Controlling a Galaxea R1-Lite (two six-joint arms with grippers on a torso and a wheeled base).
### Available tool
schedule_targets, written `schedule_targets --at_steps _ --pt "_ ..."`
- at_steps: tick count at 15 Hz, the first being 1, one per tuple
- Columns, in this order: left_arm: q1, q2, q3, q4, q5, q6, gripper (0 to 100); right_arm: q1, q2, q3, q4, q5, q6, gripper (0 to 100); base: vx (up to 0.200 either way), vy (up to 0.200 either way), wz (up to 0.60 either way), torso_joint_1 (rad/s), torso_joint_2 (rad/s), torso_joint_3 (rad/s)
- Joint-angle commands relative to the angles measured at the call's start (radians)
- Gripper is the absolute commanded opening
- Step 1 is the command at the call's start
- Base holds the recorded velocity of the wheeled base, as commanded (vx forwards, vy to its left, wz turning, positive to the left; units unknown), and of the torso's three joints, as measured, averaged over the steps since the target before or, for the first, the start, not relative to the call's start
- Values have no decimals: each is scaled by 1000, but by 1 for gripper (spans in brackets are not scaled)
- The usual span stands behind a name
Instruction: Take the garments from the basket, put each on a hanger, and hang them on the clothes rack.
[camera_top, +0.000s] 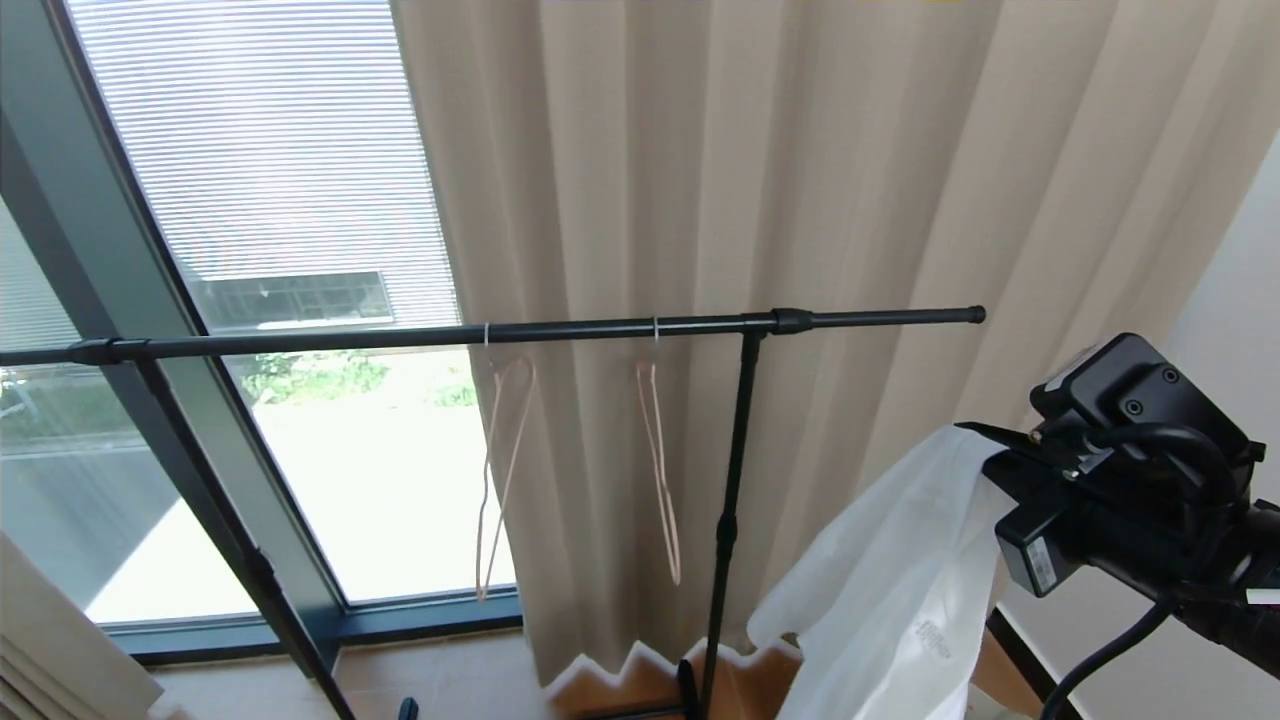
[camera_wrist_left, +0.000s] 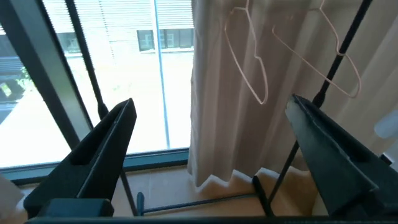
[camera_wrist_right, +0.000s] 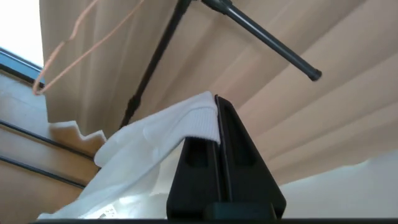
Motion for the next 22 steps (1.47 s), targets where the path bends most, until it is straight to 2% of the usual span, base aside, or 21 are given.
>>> schedule_targets --at_steps 1,6,13,18,22 --pt "-1 1 0 0 0 1 100 0 0 0 0 -2 -1 0 0 0 0 0 0 0" --pt "-1 1 0 0 0 -1 100 0 0 0 0 -2 -1 0 -200 0 0 7 4 3" --pt "-1 1 0 0 0 -1 100 0 2 0 0 -2 -1 0 0 200 0 -2 2 4" --pt "-1 1 0 0 1 -4 100 0 2 1 0 -2 -1 0 -200 0 0 6 4 1" --pt "-1 1 0 0 3 -4 100 -1 5 -2 0 -5 -3 0 0 0 0 0 0 0"
